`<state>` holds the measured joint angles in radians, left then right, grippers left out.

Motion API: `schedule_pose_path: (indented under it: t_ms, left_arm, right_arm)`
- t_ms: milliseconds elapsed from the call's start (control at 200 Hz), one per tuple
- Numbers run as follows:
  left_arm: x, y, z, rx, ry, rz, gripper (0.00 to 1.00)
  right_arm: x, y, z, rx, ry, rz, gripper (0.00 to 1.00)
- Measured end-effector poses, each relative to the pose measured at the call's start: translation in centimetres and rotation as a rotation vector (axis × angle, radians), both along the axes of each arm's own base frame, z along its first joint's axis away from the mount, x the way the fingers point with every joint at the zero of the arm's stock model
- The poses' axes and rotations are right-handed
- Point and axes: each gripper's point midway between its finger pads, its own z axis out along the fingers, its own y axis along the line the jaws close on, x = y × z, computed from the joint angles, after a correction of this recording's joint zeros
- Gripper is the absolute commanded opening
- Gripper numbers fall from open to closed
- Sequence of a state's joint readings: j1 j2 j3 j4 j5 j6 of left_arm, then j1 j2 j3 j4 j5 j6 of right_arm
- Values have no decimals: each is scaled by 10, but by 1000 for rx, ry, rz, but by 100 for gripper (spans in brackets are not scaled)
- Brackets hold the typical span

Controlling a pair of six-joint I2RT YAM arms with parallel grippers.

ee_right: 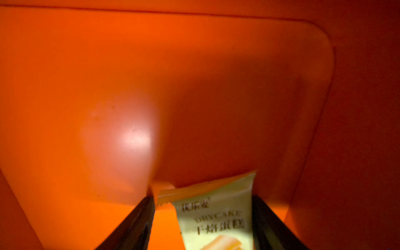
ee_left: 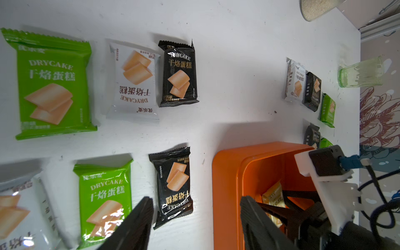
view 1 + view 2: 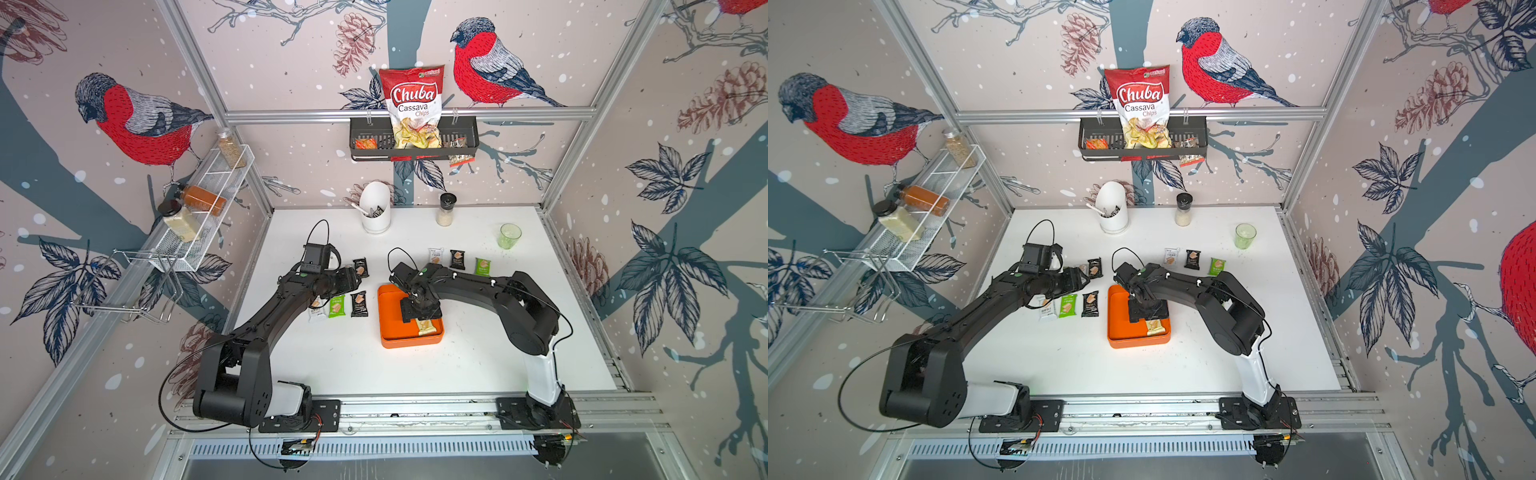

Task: Take the cookies out of the storage box
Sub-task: Pick up the cookie from the storage box.

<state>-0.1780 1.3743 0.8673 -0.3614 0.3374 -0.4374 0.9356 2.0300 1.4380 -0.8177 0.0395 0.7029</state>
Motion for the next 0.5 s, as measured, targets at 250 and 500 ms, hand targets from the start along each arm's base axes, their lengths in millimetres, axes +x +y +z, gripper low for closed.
schedule_pose_path:
  t_ms: [250,500]
  left_arm:
    - [1,1,0,0,-1,4,68]
    - [1,2,0,0,0,6,68]
  right_arm:
    - [-3,0,-1,-2,5,25,72]
    - [-2,1,-2,-9,10,25,56]
